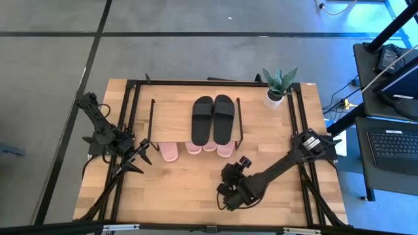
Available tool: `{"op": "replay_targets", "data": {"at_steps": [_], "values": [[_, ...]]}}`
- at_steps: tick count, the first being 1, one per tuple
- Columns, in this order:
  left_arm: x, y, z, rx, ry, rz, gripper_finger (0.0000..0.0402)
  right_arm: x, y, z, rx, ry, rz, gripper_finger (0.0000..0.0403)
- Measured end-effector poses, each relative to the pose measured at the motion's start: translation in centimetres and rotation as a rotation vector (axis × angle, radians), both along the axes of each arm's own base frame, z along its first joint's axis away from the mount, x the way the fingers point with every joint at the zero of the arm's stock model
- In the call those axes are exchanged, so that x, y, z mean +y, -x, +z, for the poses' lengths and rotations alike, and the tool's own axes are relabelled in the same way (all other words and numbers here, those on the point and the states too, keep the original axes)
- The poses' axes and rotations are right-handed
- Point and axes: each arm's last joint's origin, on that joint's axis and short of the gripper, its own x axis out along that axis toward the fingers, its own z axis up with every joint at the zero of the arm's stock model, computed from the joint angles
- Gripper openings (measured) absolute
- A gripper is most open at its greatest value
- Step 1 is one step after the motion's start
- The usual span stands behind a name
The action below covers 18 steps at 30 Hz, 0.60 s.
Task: Pick and place slides into the shelf
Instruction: Return to Home Position
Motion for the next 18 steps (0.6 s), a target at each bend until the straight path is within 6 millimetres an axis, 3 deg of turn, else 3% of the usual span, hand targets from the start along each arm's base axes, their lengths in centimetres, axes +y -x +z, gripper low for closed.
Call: {"op": "replay_targets", "data": {"at_steps": [9, 14, 18], "values": [[0.1, 0.0, 0.1, -0.017, -0.016, 0.023, 0.0205, 0.4, 3.0, 7.3, -0.054, 0.031, 0.157, 0.017], [0.6, -0.3, 0.3, 0.006, 0.05, 0.215, 0.0205, -1.3, 3.6, 12.3, -0.2, 0.086, 0.195, 0.017], [1.2, -0.6, 0.3, 0.001, 0.03, 0.341, 0.0205, -3.3, 3.2, 14.4, -0.217, 0.159, 0.266, 0.017]]}}
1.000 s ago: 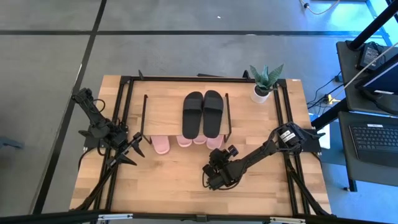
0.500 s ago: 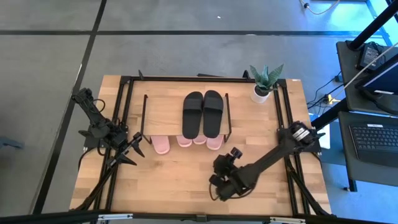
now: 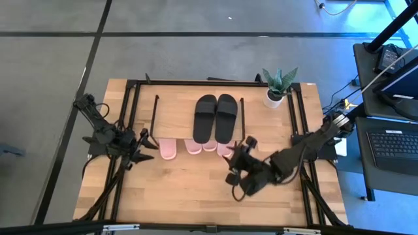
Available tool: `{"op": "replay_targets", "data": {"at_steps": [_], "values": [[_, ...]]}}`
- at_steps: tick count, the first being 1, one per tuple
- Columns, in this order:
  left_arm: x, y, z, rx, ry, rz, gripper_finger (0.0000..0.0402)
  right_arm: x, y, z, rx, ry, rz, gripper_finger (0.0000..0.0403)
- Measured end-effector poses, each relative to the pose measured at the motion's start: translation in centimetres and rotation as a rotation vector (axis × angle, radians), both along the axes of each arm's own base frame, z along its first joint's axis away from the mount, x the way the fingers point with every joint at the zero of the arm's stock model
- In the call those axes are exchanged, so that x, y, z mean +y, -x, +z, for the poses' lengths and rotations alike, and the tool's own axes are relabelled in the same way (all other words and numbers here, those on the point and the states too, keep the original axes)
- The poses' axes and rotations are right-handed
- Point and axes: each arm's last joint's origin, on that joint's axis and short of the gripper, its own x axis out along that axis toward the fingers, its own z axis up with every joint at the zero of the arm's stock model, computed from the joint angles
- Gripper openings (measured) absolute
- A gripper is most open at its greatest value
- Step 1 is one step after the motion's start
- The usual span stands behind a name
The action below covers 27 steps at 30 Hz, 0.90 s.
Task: Pick and place slides into the shelf
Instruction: Return to Home Position
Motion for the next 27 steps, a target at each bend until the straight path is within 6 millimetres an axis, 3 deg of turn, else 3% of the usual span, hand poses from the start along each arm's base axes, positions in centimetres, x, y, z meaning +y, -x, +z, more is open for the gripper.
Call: {"op": "replay_targets", "data": {"at_steps": [5, 11, 20, 27], "values": [[0.4, -0.3, 0.0, -0.001, -0.007, 0.036, 0.0205, -3.0, -0.8, 1.1, 0.012, 0.006, 0.032, 0.017], [0.5, -0.4, 0.0, -0.013, -0.062, 0.031, 0.0205, -6.2, -0.8, 0.8, -0.09, -0.027, 0.091, 0.017], [0.6, -0.5, 0.0, -0.007, -0.066, 0.033, 0.0205, -10.8, 4.0, 1.2, -0.347, -0.023, 0.052, 0.017], [0.6, -0.5, -0.1, -0.005, -0.067, 0.033, 0.0205, -13.8, 7.8, -1.5, -0.365, -0.054, -0.041, 0.017]]}}
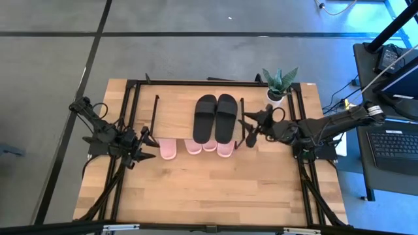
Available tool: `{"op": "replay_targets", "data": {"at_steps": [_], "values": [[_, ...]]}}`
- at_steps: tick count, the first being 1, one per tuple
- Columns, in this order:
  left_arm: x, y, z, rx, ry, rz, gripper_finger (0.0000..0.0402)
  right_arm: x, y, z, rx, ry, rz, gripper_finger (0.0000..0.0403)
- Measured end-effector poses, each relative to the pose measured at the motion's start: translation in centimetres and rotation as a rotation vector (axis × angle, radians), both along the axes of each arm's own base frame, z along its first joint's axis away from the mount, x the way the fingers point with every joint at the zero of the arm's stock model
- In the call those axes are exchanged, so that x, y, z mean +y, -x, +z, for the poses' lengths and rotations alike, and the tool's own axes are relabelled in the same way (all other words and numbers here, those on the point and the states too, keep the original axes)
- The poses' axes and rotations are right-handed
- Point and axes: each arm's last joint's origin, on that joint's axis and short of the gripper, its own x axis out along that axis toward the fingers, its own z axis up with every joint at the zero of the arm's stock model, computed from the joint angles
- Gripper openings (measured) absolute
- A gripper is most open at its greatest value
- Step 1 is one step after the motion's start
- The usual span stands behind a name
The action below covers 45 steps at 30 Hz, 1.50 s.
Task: Pick and place slides into the shelf
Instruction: Return to Home Position
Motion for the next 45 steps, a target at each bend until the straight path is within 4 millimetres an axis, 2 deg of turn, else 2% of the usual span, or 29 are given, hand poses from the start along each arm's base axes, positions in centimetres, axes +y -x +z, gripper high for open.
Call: {"op": "replay_targets", "data": {"at_steps": [6, 12, 18, 23, 27, 33, 37, 41, 45], "values": [[0.0, 0.0, 0.0, -0.002, -0.004, 0.007, 0.0205, -1.9, 2.8, -2.6, -0.052, -0.056, -0.073, 0.017], [0.3, 0.0, 0.3, -0.025, 0.01, 0.096, 0.0205, -2.6, 4.0, -4.1, -0.083, -0.092, -0.061, 0.017], [0.9, 0.7, 4.1, -0.146, -0.048, 0.132, 0.0205, -2.6, 4.3, -4.0, -0.093, -0.109, -0.012, 0.017], [2.5, 1.4, 6.8, 0.0, -0.145, 0.412, 0.0205, -2.6, 4.4, -3.8, -0.1, -0.112, 0.001, 0.017], [3.5, 1.7, 7.6, 0.043, -0.158, 0.625, 0.0205, -2.5, 4.4, -3.9, -0.097, -0.114, 0.013, 0.017], [4.0, 0.5, 6.7, 0.081, -0.2, 0.691, 0.0205, -2.6, 4.4, -3.9, -0.082, -0.088, 0.015, 0.017], [4.9, -0.7, 6.2, 0.153, -0.321, 0.868, 0.0205, -2.9, 4.4, -3.9, -0.083, -0.088, 0.001, 0.017], [6.4, -1.2, 6.9, 0.146, -0.363, 1.049, 0.0205, -2.9, 4.4, -3.9, -0.086, -0.092, -0.001, 0.017], [7.7, -0.7, 7.8, 0.105, -0.397, 1.162, 0.0205, -2.9, 4.4, -3.9, -0.088, -0.095, -0.001, 0.017]]}}
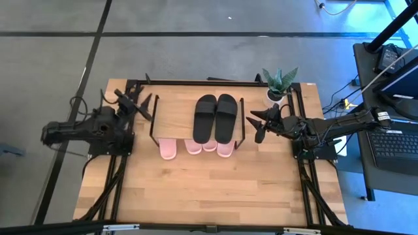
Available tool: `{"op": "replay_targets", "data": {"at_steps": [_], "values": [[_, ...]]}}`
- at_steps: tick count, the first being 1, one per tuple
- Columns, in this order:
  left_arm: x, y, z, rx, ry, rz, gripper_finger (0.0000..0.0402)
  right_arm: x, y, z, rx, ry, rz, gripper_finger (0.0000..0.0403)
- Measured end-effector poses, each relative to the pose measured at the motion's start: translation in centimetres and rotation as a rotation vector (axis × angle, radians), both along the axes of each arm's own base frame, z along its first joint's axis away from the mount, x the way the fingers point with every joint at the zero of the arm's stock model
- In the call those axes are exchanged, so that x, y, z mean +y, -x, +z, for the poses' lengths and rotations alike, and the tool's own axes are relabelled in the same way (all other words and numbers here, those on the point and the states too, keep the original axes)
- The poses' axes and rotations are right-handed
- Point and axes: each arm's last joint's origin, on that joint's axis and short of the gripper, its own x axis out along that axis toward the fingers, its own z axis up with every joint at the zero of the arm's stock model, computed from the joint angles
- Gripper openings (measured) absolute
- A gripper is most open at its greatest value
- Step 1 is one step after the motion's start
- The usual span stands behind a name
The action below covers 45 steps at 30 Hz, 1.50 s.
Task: Pick and place slides into the shelf
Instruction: Return to Home Position
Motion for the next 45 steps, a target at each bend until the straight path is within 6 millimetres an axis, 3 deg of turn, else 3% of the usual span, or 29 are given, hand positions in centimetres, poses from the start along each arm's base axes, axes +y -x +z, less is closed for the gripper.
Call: {"op": "replay_targets", "data": {"at_steps": [8, 15, 19, 27, 45], "values": [[0.8, 2.2, -0.1, -0.009, -0.013, 0.121, 0.0205, -0.1, 0.0, 0.0, 0.002, 0.006, -0.002, 0.017], [0.8, 3.3, -1.0, -0.077, 0.061, 0.054, 0.0205, -0.4, 0.0, 0.0, 0.015, 0.026, -0.014, 0.017], [1.1, 3.3, -1.7, -0.084, 0.089, 0.123, 0.0205, -0.5, 0.0, 0.0, 0.014, 0.027, -0.02, 0.017], [2.0, 2.0, -5.8, -0.173, 0.177, 0.178, 0.0205, -0.5, 0.2, 0.3, 0.001, 0.024, -0.019, 0.017], [3.7, 3.2, -7.2, -0.04, 0.147, 0.423, 0.0205, -0.5, 0.6, 0.7, -0.034, -0.003, 0.003, 0.017]]}}
